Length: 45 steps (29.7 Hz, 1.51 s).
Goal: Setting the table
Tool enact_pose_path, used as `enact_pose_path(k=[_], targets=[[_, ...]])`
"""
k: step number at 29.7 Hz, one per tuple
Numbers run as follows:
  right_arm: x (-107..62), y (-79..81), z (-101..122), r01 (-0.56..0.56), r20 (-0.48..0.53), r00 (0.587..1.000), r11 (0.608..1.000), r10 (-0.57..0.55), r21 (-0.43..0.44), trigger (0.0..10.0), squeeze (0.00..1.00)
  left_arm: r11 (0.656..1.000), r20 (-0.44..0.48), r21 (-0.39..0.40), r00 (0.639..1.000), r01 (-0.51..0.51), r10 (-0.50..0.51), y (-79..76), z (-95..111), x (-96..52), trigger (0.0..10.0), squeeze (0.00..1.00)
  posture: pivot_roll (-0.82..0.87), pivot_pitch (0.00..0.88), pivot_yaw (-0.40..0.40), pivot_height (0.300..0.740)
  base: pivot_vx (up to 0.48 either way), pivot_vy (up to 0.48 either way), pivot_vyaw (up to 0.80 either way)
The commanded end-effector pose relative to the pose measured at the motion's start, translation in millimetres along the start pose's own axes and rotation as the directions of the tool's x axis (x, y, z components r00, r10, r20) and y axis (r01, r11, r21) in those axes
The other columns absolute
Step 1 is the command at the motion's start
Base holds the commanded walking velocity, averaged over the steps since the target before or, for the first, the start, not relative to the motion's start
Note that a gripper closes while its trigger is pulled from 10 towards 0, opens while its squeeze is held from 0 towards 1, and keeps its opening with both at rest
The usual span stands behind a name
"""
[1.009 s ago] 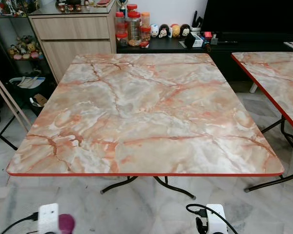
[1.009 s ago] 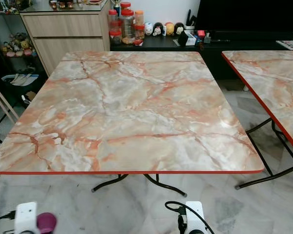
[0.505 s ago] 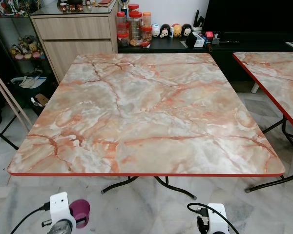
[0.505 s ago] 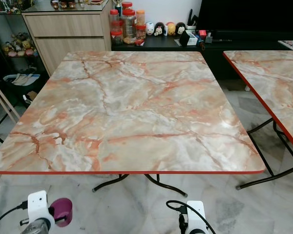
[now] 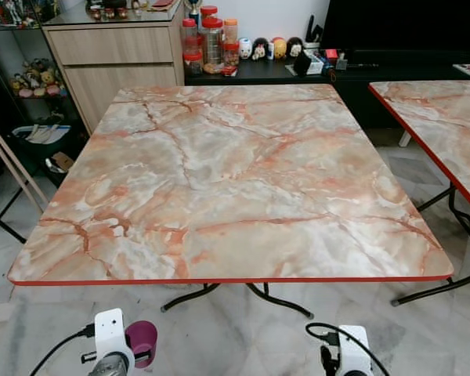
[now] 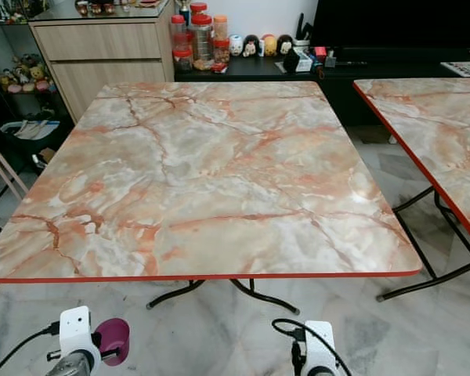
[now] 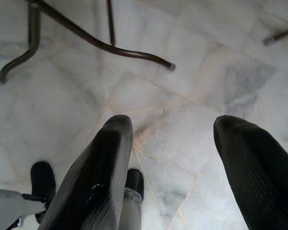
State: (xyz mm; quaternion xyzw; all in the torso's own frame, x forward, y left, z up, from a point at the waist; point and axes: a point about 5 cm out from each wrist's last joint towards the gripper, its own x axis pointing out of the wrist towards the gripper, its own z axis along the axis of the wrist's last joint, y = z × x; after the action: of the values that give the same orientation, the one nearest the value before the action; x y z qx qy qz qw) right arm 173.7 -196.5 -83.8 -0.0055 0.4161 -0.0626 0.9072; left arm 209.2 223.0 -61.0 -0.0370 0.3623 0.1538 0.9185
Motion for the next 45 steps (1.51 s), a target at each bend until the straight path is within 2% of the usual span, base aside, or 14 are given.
enact_pose_path(k=[1,16,32,42,45], targets=[[-0.5,-3.3,-1.8,0.01,-0.007,1.0,1.0,-0.01,-0.003,10.0,0.0,1.0,-0.02,0.015,1.0,0.007,-0.007,-2.5,-3.2,-0.4,10.0,0.0,-0.05,0.0,0.008,0.725,0.0,-0.307,0.0],[-0.1,-2.8,-0.4,0.012,-0.003,1.0,1.0,-0.012,0.019,10.0,0.0,1.0,-0.042,0.028,0.999,-0.002,0.003,-0.3,-7.3,-1.2,10.0,0.0,-0.04,0.0,0.009,0.725,0.0,-0.324,0.0],[-0.6,-4.1,-1.5,0.027,-0.002,1.0,0.998,-0.027,0.053,10.0,0.0,1.0,-0.05,0.028,0.999,-0.008,0.01,-0.5,-10.7,-2.3,10.0,0.0,-0.04,0.0,0.008,0.725,0.0,-0.48,0.0],[-1.2,-5.9,-1.8,0.041,0.007,0.999,0.999,-0.041,0.03,10.0,0.0,0.999,-0.05,0.034,0.999,-0.002,0.004,-2.0,-11.4,-2.5,10.0,0.0,-0.05,0.0,0.006,0.725,0.0,-0.48,0.0],[-0.9,-8.3,0.0,0.051,0.015,0.999,0.998,-0.051,0.03,10.0,0.0,0.999,-0.049,0.033,0.999,0.001,0.001,-3.8,-11.2,-2.5,10.0,0.0,-0.04,0.0,0.0,0.725,0.0,-0.48,0.65]])
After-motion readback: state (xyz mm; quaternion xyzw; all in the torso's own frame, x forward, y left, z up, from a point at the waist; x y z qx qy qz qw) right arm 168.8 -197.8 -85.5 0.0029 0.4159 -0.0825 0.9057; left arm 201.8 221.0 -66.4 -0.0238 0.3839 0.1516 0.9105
